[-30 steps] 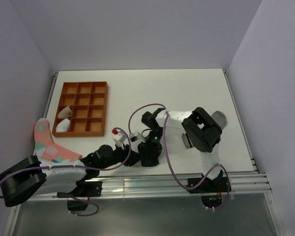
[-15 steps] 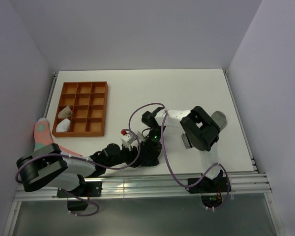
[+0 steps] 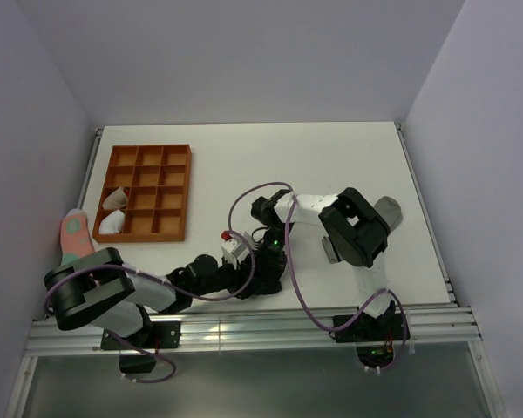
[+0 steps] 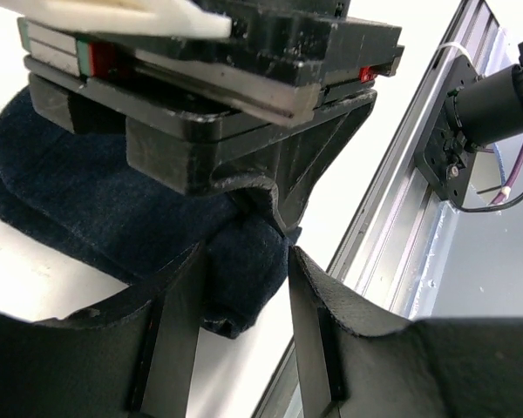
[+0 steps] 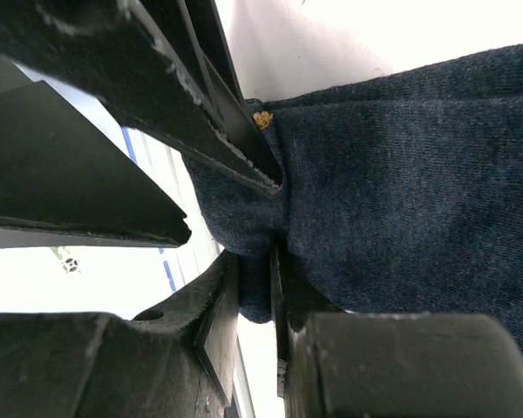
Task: Roll the socks
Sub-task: Roll the sock at the center of the board.
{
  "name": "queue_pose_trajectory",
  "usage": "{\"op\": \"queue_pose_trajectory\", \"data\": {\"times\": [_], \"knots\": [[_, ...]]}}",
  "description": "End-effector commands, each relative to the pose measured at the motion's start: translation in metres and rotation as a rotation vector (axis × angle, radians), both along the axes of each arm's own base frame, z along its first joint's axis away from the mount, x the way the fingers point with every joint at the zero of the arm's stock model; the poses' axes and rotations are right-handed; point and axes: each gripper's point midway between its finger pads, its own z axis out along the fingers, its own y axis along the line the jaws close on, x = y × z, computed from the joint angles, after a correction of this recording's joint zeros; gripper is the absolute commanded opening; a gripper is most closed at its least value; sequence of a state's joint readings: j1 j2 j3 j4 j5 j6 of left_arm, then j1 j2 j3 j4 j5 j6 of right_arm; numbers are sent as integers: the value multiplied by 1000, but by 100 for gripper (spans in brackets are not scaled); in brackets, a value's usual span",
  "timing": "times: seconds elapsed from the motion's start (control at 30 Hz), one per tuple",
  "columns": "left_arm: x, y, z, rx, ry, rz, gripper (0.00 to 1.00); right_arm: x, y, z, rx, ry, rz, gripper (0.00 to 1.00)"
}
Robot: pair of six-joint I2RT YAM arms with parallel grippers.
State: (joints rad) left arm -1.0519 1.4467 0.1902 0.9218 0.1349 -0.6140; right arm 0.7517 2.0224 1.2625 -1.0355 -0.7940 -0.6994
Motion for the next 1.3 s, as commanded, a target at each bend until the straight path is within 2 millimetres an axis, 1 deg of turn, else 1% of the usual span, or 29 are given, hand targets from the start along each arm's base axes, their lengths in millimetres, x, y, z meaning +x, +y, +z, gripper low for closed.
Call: {"op": "queue_pose_trajectory", "data": {"times": [0.0, 0.27, 0.43, 0.53, 0.57, 0.6, 0.63, 0.7, 0.8, 0.87, 0.9, 0.93, 0.97, 1.0, 1.07, 1.1, 1.27], "knots": [[-3, -15, 15, -55, -17, -36, 47, 15, -16, -23, -89, -86, 35, 23], [-8, -12, 2, -3, 19, -29, 47, 21, -13, -21, -92, -105, 24, 23], [-9, -9, -7, 27, 42, -8, 45, 20, -11, -21, -88, -98, 16, 23], [-6, -6, -13, 53, 60, 22, 35, 20, -12, -20, -88, -106, 13, 25], [-6, -5, -16, 63, 72, 28, 22, 21, -11, -20, -84, -111, 9, 26], [-6, -4, -21, 78, 85, 36, 17, 21, -10, -19, -80, -114, 8, 28], [-5, -4, -24, 90, 96, 42, 8, 22, -10, -18, -77, -113, 6, 29], [-6, -3, -32, 112, 123, 51, 0, 21, -8, -15, -68, -108, -2, 32], [-7, 0, -43, 143, 161, 73, 0, 25, -3, -1, -38, -118, -36, 39], [-8, 2, -47, 148, 188, 88, 0, 36, -3, 1, -26, -165, -74, 43], [-8, 5, -51, 162, 197, 97, 1, 43, -4, 7, -22, -198, -97, 45], [-8, 4, -52, 164, 209, 105, 0, 49, -7, 9, -15, -214, -127, 45], [-10, 7, -58, 189, 224, 107, 0, 50, -9, 13, -3, -213, -143, 47], [-10, 7, -59, 195, 230, 109, 0, 51, -11, 19, 10, -230, -159, 48], [-13, 10, -64, 210, 258, 117, 0, 62, -14, 24, 25, -276, -212, 49], [-13, 11, -66, 216, 264, 117, 0, 65, -20, 27, 23, -316, -221, 50], [-16, 18, -78, 264, 302, 137, 0, 81, -34, 35, 52, -460, -253, 52]]}}
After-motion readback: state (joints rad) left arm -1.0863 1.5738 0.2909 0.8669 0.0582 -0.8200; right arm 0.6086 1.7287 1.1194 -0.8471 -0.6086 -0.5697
